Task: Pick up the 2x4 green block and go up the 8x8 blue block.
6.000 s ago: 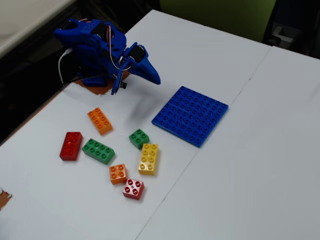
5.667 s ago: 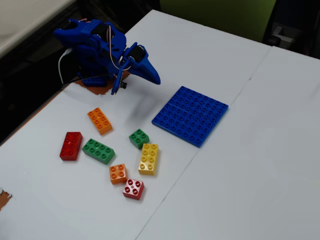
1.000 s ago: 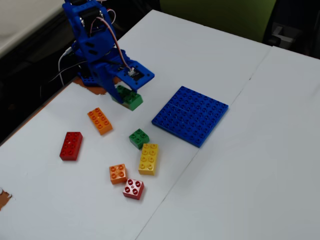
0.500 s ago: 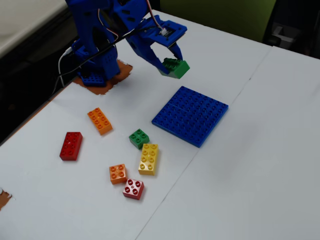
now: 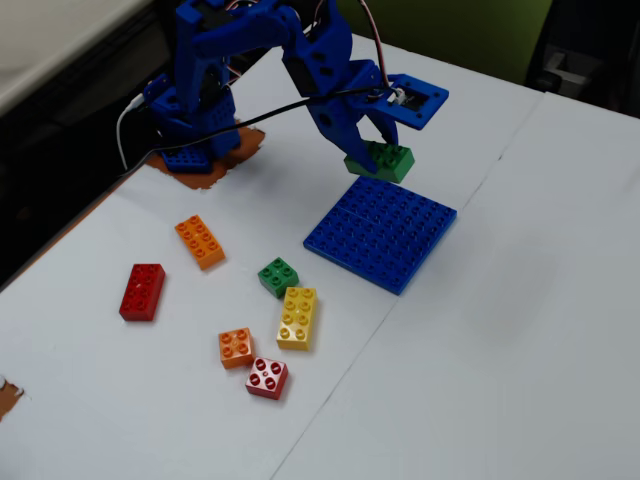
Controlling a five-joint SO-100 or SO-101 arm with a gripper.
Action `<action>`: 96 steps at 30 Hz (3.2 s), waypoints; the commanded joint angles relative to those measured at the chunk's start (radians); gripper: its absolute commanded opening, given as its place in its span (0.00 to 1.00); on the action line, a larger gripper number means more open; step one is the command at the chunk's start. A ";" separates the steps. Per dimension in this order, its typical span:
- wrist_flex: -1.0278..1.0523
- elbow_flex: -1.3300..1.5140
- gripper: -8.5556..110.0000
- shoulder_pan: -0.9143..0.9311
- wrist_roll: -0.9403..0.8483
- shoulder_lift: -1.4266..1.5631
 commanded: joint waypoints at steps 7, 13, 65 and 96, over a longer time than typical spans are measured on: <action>0.005 -0.097 0.10 0.021 -0.083 -0.098; 0.023 -0.109 0.10 0.029 -0.100 -0.132; 0.032 -0.158 0.10 0.052 -0.008 -0.186; 0.044 -0.158 0.10 0.058 -0.015 -0.190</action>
